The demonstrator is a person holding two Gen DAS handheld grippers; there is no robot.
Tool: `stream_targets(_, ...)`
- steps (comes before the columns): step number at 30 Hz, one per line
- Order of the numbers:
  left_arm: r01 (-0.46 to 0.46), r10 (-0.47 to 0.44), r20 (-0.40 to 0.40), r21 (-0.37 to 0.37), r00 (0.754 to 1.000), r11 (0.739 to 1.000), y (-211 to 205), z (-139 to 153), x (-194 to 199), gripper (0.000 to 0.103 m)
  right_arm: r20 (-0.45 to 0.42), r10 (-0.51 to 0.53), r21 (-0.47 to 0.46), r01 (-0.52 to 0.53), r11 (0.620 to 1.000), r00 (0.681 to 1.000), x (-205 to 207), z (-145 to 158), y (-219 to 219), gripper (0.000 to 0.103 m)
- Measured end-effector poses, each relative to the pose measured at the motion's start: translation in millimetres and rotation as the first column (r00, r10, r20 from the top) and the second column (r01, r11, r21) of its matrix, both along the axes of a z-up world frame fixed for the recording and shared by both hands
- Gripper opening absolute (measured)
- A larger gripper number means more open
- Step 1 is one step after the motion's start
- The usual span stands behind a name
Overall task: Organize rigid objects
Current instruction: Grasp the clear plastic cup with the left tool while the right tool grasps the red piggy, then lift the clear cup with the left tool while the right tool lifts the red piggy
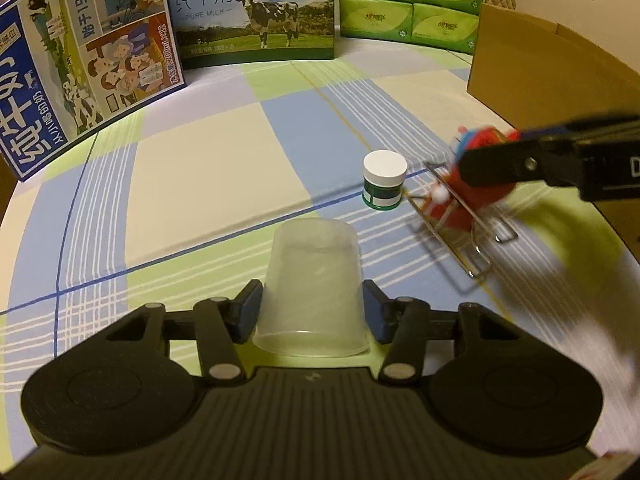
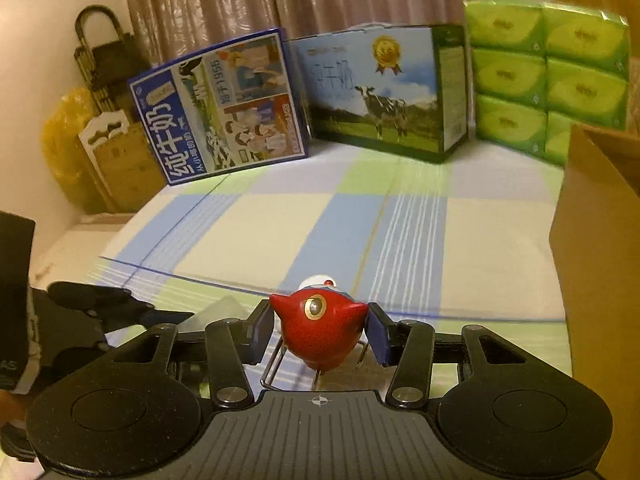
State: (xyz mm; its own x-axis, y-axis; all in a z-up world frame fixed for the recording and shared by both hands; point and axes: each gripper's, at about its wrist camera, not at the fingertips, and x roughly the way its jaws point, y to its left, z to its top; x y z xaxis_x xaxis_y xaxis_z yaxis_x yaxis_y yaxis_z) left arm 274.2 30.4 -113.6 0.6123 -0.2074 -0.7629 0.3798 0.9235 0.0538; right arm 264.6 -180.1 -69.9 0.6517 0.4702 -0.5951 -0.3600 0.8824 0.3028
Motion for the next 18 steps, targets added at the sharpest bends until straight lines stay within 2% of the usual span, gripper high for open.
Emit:
stream_targets(2, -0.004, 0.004, 0.006, 0.001, 1.000, 1.000, 0, 1, -1, 0.048, -0.048, -0.028, 0.034, 0.029, 0.999, 0.998, 1, -4, -9, 0.046)
stream_targets(5, -0.009, 0.009, 0.008, -0.028, 1.000, 1.000, 3, 6, -2, 0.048, -0.036, -0.038, -0.009, 0.038, 0.999, 0.999, -3, -2, -12, 0.046)
stream_targets(7, -0.009, 0.009, 0.012, -0.029, 1.000, 1.000, 2, 7, -2, 0.048, -0.064, -0.021, 0.009, 0.022, 1.000, 0.998, -2, -3, -16, 0.046)
stream_targets(9, -0.007, 0.008, 0.012, -0.023, 1.000, 1.000, 1, 7, -3, 0.048, -0.005, 0.022, -0.166, -0.023, 0.986, 1.000, -8, -3, -1, 0.047)
stream_targets(10, -0.007, 0.008, 0.012, -0.022, 1.000, 1.000, 2, 7, -3, 0.048, 0.004, 0.040, -0.217, -0.038, 0.975, 0.999, -9, -5, 4, 0.047)
stream_targets(18, -0.017, 0.017, 0.013, -0.021, 1.000, 1.000, 4, 7, -2, 0.048, -0.028, 0.043, -0.240, -0.049, 0.970, 0.999, -19, -17, 0, 0.054)
